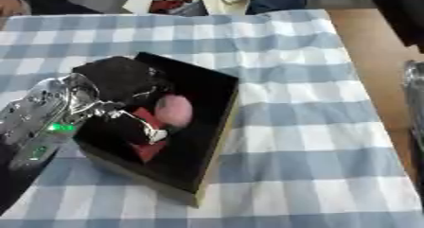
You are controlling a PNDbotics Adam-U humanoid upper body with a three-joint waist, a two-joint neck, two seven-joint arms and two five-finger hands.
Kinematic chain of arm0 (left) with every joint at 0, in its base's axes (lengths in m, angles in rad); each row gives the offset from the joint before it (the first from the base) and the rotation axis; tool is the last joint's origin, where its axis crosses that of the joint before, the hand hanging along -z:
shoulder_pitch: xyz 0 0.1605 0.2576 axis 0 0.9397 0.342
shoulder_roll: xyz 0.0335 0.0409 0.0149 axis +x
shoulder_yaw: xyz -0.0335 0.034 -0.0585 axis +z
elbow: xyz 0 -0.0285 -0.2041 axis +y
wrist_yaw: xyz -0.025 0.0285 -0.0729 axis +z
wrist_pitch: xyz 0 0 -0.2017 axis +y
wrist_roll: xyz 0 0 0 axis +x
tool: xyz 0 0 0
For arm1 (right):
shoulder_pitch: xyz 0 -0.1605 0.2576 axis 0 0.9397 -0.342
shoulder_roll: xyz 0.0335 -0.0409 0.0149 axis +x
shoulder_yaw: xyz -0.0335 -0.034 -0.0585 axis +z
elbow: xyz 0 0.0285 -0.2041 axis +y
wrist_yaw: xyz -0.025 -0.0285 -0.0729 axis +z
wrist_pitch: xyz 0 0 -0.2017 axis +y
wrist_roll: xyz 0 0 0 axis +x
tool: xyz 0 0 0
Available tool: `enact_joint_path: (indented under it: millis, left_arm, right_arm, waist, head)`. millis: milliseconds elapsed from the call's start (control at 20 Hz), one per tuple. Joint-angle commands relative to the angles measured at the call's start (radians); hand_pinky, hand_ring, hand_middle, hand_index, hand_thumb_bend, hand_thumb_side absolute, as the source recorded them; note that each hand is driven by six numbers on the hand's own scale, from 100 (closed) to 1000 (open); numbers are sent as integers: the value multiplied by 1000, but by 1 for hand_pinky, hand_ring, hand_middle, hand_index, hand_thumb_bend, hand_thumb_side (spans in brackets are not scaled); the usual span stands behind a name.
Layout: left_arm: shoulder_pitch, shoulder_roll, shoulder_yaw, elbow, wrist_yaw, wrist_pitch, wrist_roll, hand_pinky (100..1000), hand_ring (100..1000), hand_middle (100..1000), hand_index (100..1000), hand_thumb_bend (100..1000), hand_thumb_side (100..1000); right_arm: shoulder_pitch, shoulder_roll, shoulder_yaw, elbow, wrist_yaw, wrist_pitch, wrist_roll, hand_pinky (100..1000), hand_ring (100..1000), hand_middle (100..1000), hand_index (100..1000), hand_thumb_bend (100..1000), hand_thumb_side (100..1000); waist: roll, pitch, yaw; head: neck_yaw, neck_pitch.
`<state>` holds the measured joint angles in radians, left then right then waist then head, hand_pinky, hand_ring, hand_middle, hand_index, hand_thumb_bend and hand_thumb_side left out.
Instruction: Pick up objects on the table and place them in the box.
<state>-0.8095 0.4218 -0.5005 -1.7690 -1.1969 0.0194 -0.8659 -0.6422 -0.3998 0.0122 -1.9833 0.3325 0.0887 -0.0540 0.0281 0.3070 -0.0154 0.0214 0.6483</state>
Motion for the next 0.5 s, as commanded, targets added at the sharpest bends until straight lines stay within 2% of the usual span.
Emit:
enact_joint_path:
  millis: [50,300,450,500]
  left_arm:
    - [-10,6,17,-20,-21,-12,-6,745,874,825,954,496,853]
    - [-11,2,36,-41,-38,4,26,739,884,844,970,545,894]
    - [-14,-4,60,-70,-33,42,81,703,874,833,955,474,933]
    - [-15,-5,67,-81,-31,57,104,662,860,819,943,388,972]
  right_arm:
    - [-11,-6,-11,-17,4,-1,-4,960,903,783,831,100,819]
    - [-9,-5,-11,-17,4,0,-5,960,904,783,831,100,819]
    - [-8,-3,-12,-17,4,0,-5,960,904,783,831,100,819]
    - [-8,-3,-12,-17,4,0,-6,960,903,783,831,100,818]
  waist:
    - [-3,-22,0]
    - [-4,-23,1]
    - [-4,-24,3]
    - [-4,-24,4]
  head:
    - [0,-15]
    - [2,-21]
    - [2,-25]
    - [2,-26]
